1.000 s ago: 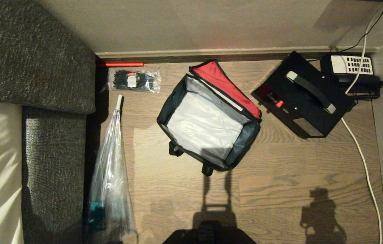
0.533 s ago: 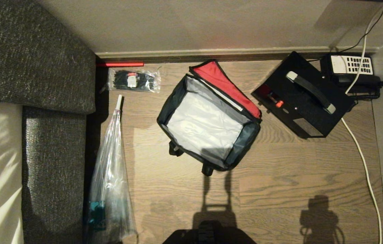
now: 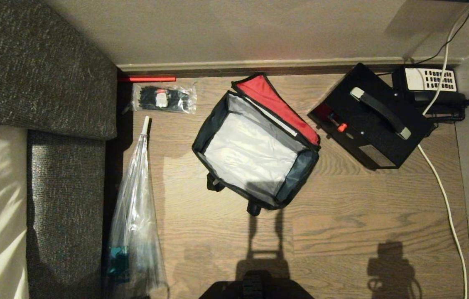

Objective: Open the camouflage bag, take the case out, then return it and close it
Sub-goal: Grip the handle again

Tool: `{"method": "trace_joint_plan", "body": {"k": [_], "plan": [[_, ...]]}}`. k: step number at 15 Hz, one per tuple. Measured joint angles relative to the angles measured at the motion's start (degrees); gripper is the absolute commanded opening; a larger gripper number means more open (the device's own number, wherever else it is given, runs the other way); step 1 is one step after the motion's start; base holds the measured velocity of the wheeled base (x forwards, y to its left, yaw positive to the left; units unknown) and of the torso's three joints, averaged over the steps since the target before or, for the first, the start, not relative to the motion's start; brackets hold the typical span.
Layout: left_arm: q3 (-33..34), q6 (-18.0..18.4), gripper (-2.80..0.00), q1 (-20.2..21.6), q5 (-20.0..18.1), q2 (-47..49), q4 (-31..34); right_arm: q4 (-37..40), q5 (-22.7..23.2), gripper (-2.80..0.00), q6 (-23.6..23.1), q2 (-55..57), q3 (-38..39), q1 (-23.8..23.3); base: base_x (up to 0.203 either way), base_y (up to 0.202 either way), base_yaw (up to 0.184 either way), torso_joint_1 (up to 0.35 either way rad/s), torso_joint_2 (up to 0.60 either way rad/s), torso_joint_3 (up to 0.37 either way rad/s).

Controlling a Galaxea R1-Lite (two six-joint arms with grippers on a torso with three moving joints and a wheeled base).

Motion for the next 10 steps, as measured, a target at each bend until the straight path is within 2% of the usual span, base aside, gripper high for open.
{"method": "trace_joint_plan", "body": {"k": [10], "plan": [[0.0, 0.05, -2.8, 0.0, 0.0, 0.0, 0.0, 0.0, 0.02, -2.8, 0.0, 0.0, 0.0, 0.0, 0.0, 0.0, 0.0, 0.0, 0.0, 0.0]]}}
